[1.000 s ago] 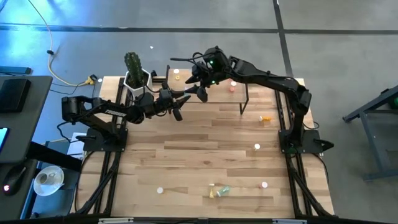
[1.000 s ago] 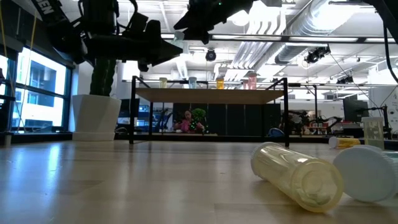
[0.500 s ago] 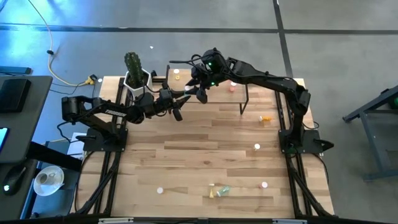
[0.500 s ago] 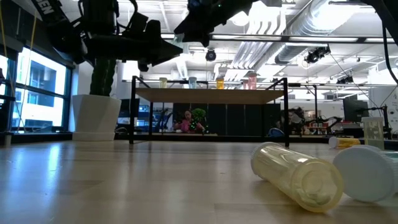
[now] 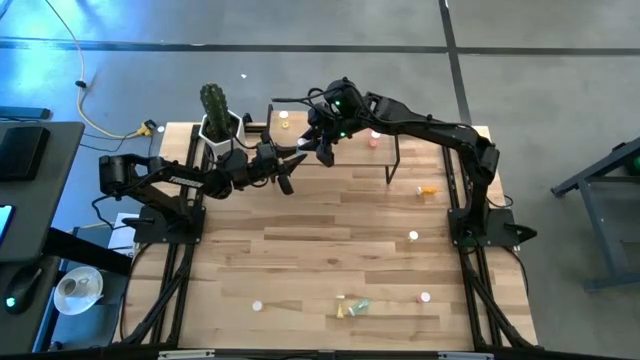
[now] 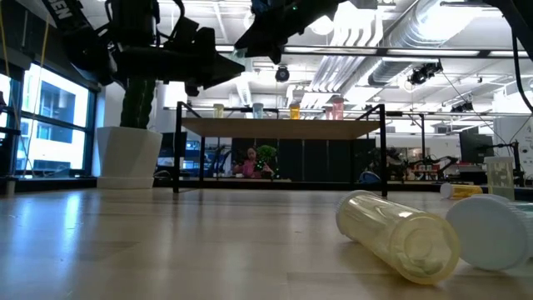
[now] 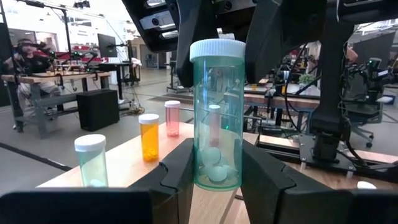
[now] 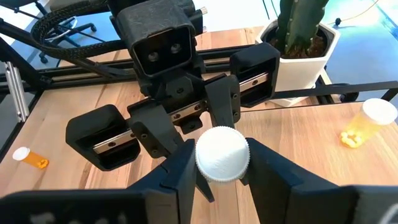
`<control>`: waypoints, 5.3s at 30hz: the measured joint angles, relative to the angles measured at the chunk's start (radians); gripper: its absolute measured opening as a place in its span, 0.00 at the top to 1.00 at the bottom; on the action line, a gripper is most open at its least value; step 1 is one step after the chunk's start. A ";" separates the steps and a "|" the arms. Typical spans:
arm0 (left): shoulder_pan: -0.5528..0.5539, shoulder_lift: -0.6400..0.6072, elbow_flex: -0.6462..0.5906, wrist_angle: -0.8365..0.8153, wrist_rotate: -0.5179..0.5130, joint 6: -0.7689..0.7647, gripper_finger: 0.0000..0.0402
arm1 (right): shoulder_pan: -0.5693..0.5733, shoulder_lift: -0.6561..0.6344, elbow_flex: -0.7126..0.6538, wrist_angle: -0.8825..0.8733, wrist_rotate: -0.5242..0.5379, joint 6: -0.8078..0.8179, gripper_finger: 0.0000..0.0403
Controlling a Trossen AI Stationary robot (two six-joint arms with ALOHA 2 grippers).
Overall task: Pick and place medicine bottles onto shelf by color
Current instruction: Put the top blue pill bottle on the shelf aligned with the other blue pill bottle
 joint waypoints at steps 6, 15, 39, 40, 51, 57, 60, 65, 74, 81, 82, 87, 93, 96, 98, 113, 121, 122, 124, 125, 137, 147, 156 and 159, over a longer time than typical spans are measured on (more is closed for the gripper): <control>0.000 0.000 0.000 -0.001 0.002 -0.038 0.75 | 0.000 0.000 0.000 -0.001 0.000 0.001 0.73; 0.000 0.000 0.000 -0.039 0.032 -0.044 0.58 | -0.003 0.000 0.001 -0.004 0.000 -0.004 0.73; 0.007 -0.361 0.000 -0.503 0.029 0.045 0.50 | -0.082 0.024 0.264 -0.315 0.079 -0.132 0.73; 0.007 -0.374 0.000 -0.518 0.029 0.046 0.49 | -0.083 0.040 0.264 -0.314 0.079 -0.132 0.73; 0.006 -0.417 0.000 -0.633 -0.046 0.080 0.49 | -0.075 0.165 0.263 -0.307 0.098 -0.109 0.73; 0.007 -0.417 0.000 -0.644 -0.064 0.088 0.49 | -0.076 0.166 0.263 -0.321 0.105 -0.109 0.73; 0.006 -0.417 0.000 -0.640 -0.064 0.088 0.49 | -0.082 0.170 0.263 -0.324 0.105 -0.101 0.73; 0.007 -0.417 0.000 -0.651 -0.064 0.088 0.49 | -0.073 0.175 0.262 -0.407 0.108 -0.097 0.73; 0.006 -0.417 0.000 -0.665 -0.064 0.087 0.50 | -0.035 0.157 0.262 -0.512 0.106 -0.104 0.73; 0.006 -0.417 0.000 -0.686 -0.064 0.080 0.50 | -0.001 0.157 0.262 -0.610 0.105 -0.103 0.73; 0.006 -0.417 0.000 -0.690 -0.064 0.080 0.50 | 0.004 0.157 0.262 -0.627 0.106 -0.104 0.73; 0.006 -0.417 0.000 -0.720 -0.064 0.060 0.50 | 0.028 0.141 0.209 -0.663 0.105 -0.094 0.73; 0.006 -0.417 0.000 -0.729 -0.064 0.053 0.49 | 0.043 -0.003 -0.072 -0.489 0.109 -0.050 0.73; 0.006 -0.417 0.000 -0.727 -0.064 0.042 0.50 | 0.043 -0.107 -0.242 -0.303 0.112 -0.047 0.73; 0.006 -0.417 0.000 -0.727 -0.063 0.035 0.50 | 0.037 -0.170 -0.345 -0.137 0.117 -0.028 0.73; 0.006 -0.416 0.000 -0.684 -0.064 0.053 0.49 | -0.050 -0.160 -0.360 0.228 0.210 -0.024 0.73; 0.006 -0.416 0.000 -0.682 -0.064 0.053 0.49 | -0.080 -0.035 -0.207 0.137 0.209 -0.026 0.73; 0.006 -0.416 0.000 -0.682 -0.064 0.053 0.49 | -0.081 -0.023 -0.176 0.104 0.208 -0.026 0.73; 0.006 -0.416 0.000 -0.682 -0.064 0.053 0.49 | -0.082 0.002 -0.128 0.062 0.208 -0.034 0.73; 0.006 -0.416 0.000 -0.682 -0.064 0.053 0.49 | -0.084 0.015 -0.111 0.048 0.209 -0.037 0.73; 0.006 -0.416 0.000 -0.685 -0.064 0.053 0.50 | -0.089 0.066 -0.097 0.007 0.241 -0.044 0.73; 0.006 -0.416 0.000 -0.684 -0.064 0.053 0.49 | -0.088 0.066 -0.096 -0.007 0.240 -0.041 0.73; 0.006 -0.416 0.000 -0.684 -0.064 0.053 0.49 | -0.088 0.068 -0.097 -0.019 0.268 -0.041 0.64; 0.006 -0.416 0.000 -0.684 -0.064 0.053 0.49 | -0.088 0.066 -0.097 -0.016 0.278 -0.041 0.61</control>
